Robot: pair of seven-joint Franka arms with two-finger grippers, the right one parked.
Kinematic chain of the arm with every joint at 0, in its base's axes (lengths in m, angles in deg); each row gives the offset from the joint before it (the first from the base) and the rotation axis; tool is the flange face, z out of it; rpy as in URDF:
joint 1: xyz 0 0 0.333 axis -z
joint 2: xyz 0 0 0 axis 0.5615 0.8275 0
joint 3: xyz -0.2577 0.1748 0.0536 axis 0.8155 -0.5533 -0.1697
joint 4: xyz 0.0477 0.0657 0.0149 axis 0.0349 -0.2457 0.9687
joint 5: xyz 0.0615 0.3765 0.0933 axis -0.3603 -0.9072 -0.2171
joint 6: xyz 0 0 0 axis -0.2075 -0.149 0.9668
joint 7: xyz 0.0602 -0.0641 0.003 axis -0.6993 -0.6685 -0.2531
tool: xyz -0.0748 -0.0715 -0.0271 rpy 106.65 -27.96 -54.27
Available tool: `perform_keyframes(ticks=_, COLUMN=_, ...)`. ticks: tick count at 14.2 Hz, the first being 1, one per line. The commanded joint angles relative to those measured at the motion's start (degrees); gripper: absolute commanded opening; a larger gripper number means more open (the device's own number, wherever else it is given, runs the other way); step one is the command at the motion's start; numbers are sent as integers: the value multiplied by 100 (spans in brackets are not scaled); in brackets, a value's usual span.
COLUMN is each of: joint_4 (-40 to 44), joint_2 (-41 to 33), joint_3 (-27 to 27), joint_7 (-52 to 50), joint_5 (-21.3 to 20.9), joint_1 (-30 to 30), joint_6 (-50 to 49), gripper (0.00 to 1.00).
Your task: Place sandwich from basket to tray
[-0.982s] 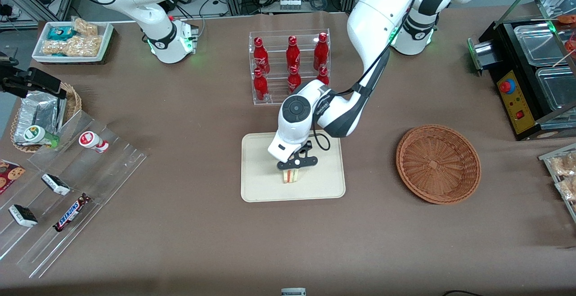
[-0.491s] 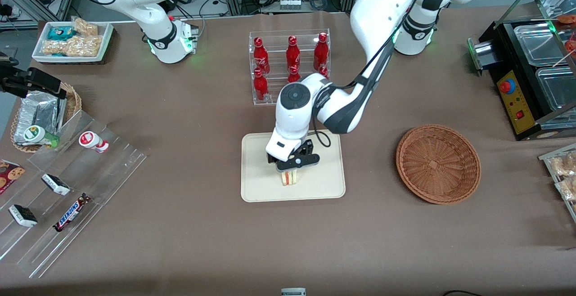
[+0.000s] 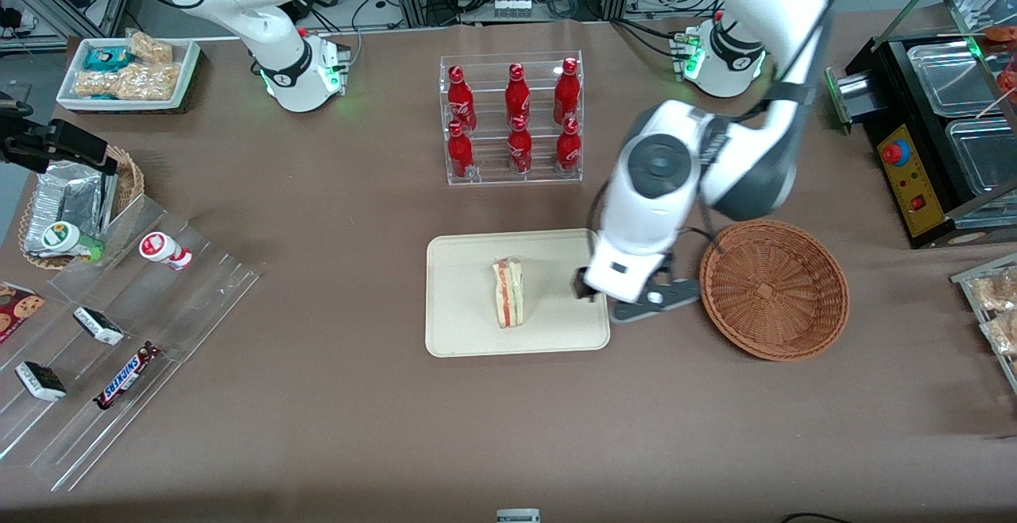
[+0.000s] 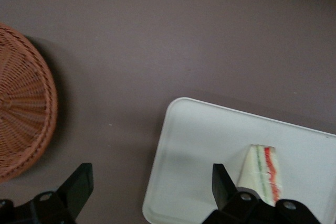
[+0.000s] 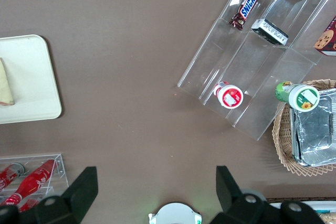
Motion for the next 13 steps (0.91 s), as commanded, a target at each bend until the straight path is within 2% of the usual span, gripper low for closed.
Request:
perform_keyframes(ticks=1, joint_4=-708, joint_2=-697, joint_3=58, joint_7=694, joint_5=58, joint_1=-589, joint_6=-166, gripper=100)
perform_keyframes(ticks=7, joint_4=-568, joint_2=-1259, joint_3=49, joint_7=3285, joint_5=67, joint_1=-1873, joint_6=-1545, gripper=100)
perform_keyframes(ticks=11, joint_4=-340, joint_2=-1646, joint_3=40, joint_7=4289, joint_5=356, joint_1=-2471, joint_6=-2301, gripper=100)
perform_keyframes(ticks=13, joint_4=-269, joint_2=-1761, joint_3=40, joint_7=4676, joint_5=383, joint_1=-2674, joint_6=-2374, gripper=100)
